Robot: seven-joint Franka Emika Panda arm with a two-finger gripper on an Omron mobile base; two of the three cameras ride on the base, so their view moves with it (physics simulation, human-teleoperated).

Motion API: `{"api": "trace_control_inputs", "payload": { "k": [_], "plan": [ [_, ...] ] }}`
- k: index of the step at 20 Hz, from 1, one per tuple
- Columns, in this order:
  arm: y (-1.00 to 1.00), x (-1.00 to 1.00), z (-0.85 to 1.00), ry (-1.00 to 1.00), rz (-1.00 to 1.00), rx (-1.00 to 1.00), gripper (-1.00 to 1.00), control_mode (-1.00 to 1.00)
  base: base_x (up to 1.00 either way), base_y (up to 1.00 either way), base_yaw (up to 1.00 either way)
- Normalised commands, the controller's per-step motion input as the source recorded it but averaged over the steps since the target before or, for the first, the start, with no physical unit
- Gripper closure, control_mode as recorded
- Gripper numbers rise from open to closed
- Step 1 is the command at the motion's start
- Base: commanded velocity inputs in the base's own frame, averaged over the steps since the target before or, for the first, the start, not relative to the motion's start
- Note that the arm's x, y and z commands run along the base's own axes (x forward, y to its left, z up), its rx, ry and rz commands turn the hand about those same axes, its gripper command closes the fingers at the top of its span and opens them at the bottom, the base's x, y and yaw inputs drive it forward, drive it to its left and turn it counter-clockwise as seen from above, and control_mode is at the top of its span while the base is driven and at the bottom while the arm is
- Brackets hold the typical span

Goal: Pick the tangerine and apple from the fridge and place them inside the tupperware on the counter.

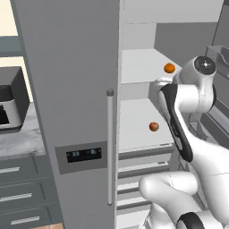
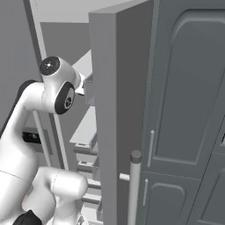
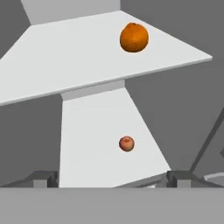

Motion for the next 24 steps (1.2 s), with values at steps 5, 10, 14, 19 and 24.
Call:
{"api": "trace_control_inputs", "payload": {
  "k": [5, 10, 14, 19, 24],
  "plan": [
    [-0.15, 0.23, 0.12, 0.0, -0.05, 0.02, -1.0, -1.0, 0.0, 0.0, 0.0],
    [-0.03, 0.47, 0.0, 0.0, -0.07, 0.0, -1.0, -1.0, 0.0, 0.0, 0.0],
    [-0.06, 0.41, 0.0, -0.03, -0.1, 0.0, -1.0, -1.0, 0.0, 0.0, 0.0],
    [-0.1, 0.41, 0.0, -0.03, -0.08, 0.0, -1.0, -1.0, 0.0, 0.0, 0.0],
    [-0.16, 0.39, 0.0, -0.01, -0.06, 0.0, -1.0, -1.0, 0.0, 0.0, 0.0]
  ]
}}
